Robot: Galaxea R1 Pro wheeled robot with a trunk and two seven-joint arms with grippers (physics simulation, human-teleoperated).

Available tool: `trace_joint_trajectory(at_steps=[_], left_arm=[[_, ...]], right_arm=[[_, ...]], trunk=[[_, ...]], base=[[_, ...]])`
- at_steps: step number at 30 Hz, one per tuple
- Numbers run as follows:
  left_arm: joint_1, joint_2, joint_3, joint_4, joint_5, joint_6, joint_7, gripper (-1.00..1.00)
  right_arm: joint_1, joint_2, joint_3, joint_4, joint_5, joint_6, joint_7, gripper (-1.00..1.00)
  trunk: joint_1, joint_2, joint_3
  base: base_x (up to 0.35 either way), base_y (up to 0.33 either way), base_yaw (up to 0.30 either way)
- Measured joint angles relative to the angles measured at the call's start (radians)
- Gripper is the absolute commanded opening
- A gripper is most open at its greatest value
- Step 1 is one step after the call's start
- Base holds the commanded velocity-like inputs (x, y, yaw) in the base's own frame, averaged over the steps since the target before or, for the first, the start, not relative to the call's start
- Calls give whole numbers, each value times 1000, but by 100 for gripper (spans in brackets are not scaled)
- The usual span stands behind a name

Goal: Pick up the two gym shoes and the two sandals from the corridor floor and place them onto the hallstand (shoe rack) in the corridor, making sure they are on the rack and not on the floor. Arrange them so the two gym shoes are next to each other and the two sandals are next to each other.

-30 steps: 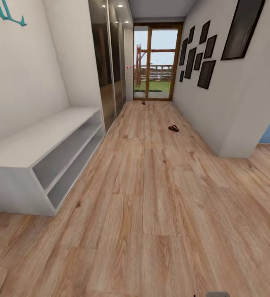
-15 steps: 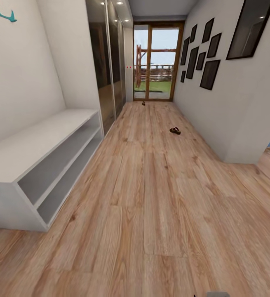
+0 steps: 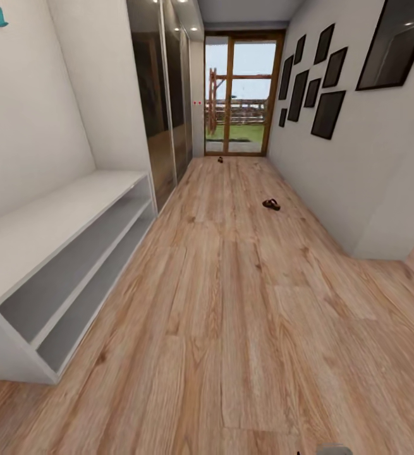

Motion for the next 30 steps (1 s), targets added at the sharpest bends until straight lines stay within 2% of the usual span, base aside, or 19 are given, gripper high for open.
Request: trace_joint_trajectory(at_steps=[30], left_arm=[[0, -2, -2, 21, -1, 1, 0, 100]], right_arm=[[0, 0, 0, 0, 0, 0, 0, 100]], trunk=[[0, 0, 0]], base=[[339, 0, 0]])
